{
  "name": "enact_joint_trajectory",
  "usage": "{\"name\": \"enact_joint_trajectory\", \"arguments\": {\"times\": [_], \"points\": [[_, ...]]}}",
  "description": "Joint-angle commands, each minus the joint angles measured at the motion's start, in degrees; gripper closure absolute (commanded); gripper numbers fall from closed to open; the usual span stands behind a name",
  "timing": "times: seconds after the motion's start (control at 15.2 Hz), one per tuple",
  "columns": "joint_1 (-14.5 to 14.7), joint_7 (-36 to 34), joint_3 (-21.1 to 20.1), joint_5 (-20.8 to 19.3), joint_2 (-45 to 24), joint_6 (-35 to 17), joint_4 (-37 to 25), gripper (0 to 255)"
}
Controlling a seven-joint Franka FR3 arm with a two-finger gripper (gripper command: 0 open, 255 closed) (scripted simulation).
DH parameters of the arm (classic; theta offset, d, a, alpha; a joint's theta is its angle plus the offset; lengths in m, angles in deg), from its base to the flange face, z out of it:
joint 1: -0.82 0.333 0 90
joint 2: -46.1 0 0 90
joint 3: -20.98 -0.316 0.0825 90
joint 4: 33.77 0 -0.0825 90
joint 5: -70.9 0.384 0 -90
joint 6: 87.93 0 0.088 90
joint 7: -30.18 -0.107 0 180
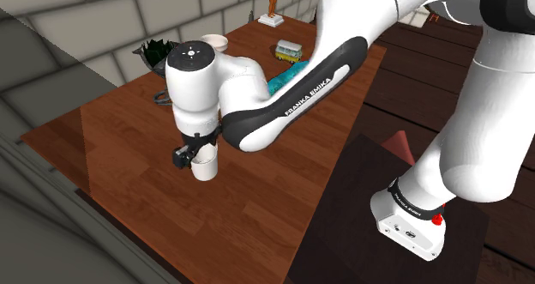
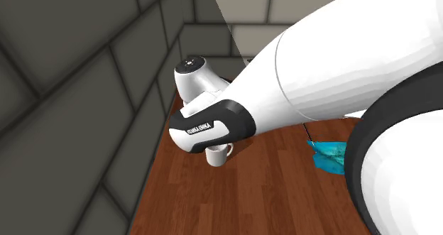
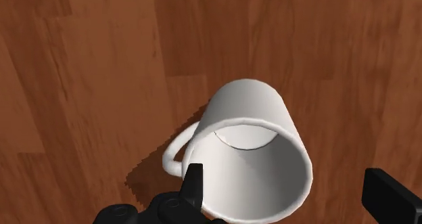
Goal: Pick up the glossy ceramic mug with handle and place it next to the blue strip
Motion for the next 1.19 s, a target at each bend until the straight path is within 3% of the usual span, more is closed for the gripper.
{"name": "enact_joint_trajectory", "arguments": {"times": [0.0,0.53,1.06,1.12], "points": [[2.9,-2.8,1.5,-3.4,-5.0,0.4,-4.5,0],[4.9,-5.3,4.4,-7.4,-10.4,-2.6,-6.4,0],[4.9,-5.3,4.4,-7.4,-10.4,-2.6,-6.4,0],[4.9,-5.3,4.4,-7.4,-10.4,-2.6,-6.4,255]]}}
